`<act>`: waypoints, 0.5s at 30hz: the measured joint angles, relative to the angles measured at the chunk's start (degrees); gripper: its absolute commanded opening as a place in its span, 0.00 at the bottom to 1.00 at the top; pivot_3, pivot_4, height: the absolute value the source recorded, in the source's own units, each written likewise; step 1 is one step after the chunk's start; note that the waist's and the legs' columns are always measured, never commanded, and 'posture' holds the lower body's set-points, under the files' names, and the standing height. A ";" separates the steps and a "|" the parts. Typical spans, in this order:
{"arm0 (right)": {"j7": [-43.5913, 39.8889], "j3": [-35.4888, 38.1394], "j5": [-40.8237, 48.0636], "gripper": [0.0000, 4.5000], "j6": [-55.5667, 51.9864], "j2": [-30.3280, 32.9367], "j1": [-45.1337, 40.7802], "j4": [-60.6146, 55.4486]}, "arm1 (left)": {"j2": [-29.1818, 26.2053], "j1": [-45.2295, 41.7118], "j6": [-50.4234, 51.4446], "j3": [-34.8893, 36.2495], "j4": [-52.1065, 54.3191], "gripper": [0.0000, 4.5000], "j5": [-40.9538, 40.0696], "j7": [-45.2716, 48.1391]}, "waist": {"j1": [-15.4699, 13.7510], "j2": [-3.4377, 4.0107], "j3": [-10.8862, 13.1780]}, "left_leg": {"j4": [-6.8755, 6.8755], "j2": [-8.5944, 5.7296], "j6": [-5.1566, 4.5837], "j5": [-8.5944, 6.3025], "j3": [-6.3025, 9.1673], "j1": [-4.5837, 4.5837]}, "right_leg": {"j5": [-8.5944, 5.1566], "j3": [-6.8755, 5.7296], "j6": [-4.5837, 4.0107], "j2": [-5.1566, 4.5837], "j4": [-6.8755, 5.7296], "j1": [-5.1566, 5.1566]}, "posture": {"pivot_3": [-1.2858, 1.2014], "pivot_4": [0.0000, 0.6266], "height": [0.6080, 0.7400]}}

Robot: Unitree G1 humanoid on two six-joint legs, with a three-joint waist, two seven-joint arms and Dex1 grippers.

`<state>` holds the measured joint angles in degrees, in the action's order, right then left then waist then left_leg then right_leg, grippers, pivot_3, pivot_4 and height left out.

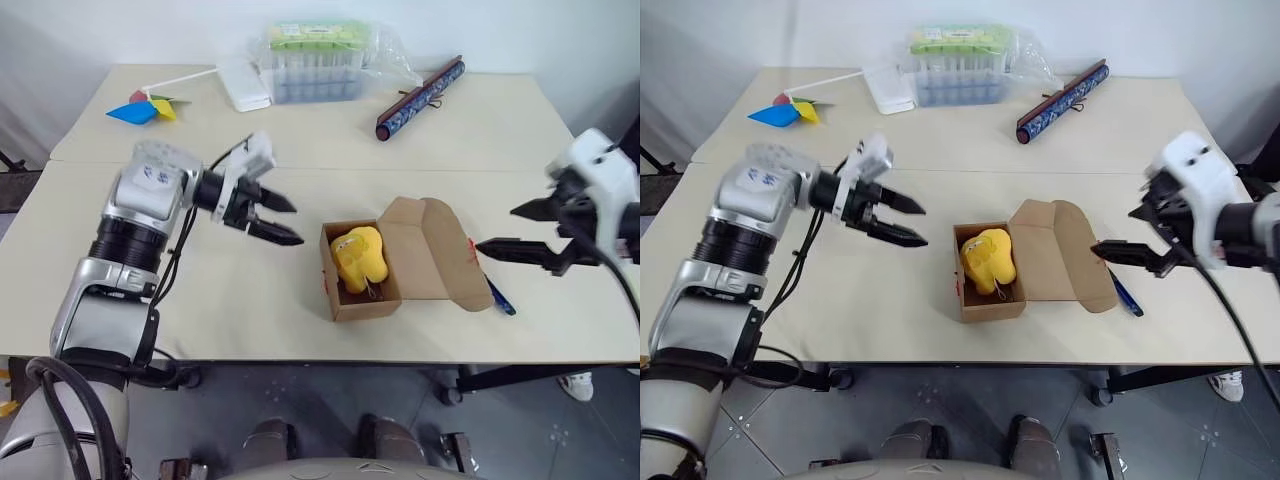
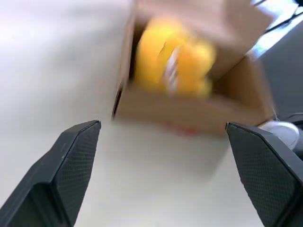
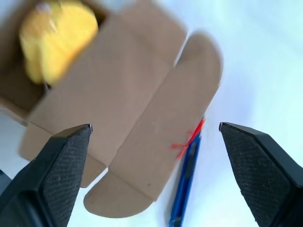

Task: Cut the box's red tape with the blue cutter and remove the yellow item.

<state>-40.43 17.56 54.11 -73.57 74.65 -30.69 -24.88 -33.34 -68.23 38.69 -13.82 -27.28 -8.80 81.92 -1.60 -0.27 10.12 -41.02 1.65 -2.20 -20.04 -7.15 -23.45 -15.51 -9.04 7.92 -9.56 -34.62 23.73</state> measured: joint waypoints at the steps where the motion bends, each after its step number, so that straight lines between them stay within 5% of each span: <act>1: -0.61 0.50 0.12 1.00 0.15 0.00 0.49 -0.49 | 0.44 -0.39 -0.03 -0.01 0.49 0.99 -0.17 0.19 | 0.01 0.00 0.00 | 0.00 0.00 0.00 0.00 0.00 0.02 | 0.00 0.00 0.00 0.00 -0.01 -0.02 | 0.52 0.24 1.00; 15: -4.78 13.02 0.17 1.00 14.71 -13.39 22.38 -16.53 | 12.88 -3.46 -15.68 -14.92 -4.45 0.99 10.07 -0.87 | -0.04 -0.04 0.02 | -0.07 -0.02 0.03 0.02 -0.01 0.14 | 0.00 0.10 -0.01 0.02 0.03 -0.12 | 0.52 0.24 1.00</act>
<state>-45.21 30.58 54.28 -58.86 61.26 -8.31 -41.41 -20.46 -71.69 23.01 -28.74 -31.73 1.27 81.05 -1.63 -0.30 10.14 -41.10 1.62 -2.17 -20.02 -7.16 -23.31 -15.52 -8.94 7.92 -9.54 -34.59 23.61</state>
